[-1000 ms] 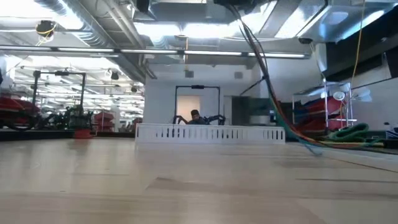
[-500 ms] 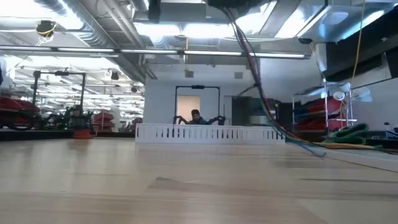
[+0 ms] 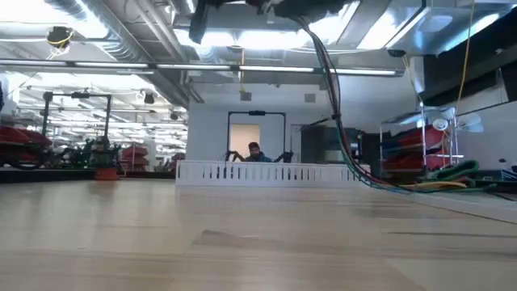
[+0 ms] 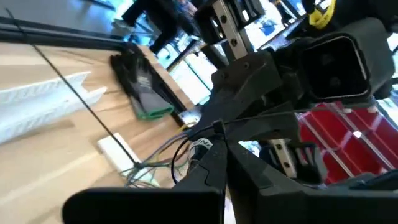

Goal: Ziptie cables
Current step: Wrap the black zip-tie around the cable wires

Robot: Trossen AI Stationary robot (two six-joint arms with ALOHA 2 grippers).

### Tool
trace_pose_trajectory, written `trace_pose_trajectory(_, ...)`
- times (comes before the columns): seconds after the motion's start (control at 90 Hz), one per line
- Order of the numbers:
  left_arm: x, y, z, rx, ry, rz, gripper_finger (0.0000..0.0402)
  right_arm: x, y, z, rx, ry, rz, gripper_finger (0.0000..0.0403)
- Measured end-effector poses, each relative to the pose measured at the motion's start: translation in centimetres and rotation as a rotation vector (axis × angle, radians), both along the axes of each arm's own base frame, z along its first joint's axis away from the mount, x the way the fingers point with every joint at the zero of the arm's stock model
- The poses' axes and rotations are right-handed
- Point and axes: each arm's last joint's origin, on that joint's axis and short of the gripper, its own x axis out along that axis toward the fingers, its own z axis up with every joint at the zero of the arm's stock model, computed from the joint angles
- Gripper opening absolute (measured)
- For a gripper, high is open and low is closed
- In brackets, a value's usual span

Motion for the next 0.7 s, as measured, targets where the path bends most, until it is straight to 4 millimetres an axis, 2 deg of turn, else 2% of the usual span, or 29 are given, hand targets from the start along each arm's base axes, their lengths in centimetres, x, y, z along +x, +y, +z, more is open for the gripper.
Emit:
trace_pose_trajectory(0.367,2.1,0.9,-1.9,-0.069,0.007,-0.091,0.0000,0.6,0.2,-1.2,0.064,0.072,-0.009,0.0005)
trace_pose_trajectory(0.489,2.2,1.3,-1.7,-0.082,-0.005,-0.119,0.0000,0.5,0.9,-0.5,0.033,0.081,0.026,0.0005)
trace_pose_trajectory(0.7,2.2,2.1,-1.8,-0.077,0.013,-0.147,0.0000,0.3,1.4,-0.9,-0.013,0.130,0.106,0.0005)
